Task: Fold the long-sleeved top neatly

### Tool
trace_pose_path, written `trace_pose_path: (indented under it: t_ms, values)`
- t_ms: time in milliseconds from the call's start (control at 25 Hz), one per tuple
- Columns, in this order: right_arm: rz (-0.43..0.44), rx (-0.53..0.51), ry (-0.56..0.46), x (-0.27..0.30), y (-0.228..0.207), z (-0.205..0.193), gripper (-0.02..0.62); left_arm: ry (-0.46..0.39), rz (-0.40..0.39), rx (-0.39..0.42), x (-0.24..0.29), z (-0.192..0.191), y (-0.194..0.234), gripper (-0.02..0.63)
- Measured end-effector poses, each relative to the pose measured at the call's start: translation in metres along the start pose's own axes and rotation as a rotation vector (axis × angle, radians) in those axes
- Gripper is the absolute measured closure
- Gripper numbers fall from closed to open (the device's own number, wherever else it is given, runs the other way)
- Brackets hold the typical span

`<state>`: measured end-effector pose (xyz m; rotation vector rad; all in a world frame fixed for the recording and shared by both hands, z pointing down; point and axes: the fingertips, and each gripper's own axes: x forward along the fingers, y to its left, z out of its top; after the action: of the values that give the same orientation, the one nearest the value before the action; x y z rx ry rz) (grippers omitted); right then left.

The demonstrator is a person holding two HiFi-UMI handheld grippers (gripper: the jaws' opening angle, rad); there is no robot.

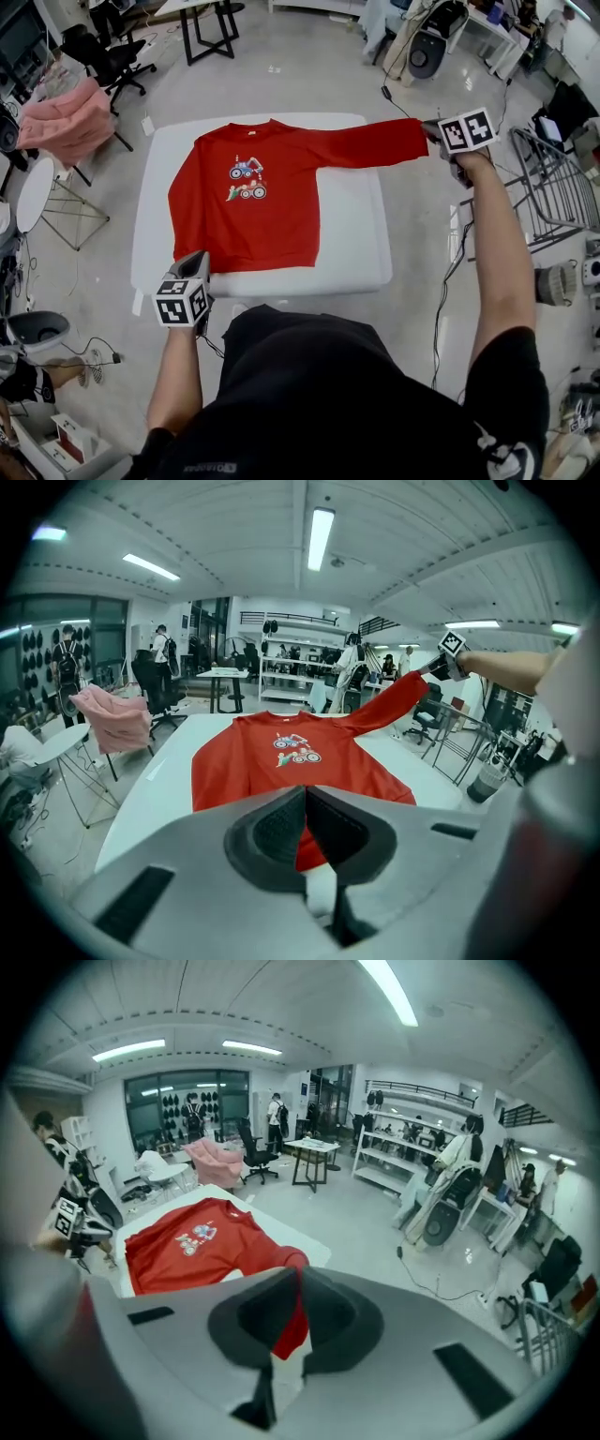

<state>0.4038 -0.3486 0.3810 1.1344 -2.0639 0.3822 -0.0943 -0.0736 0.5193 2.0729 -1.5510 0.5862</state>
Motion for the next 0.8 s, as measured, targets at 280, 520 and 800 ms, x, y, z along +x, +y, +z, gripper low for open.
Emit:
trace_pose_path:
  t_ms: [280,520,800]
  values:
    - [0.276,0.137,-0.161,-0.014,0.080,0.069,0.575,-0.003,-0.032,0.008,0.010,0.018,0.020,0.600]
    - [0.397,0.080,-0.234,-0.013,0.163,0.149,0.575,-0.006,-0.033,0.012,0.001,0.031,0.052,0.600]
    - [0.413,-0.060,-0.130,0.059,0.257,0.184,0.575,-0.007,-0.006,-0.019,-0.008,0.016,0.099,0.600]
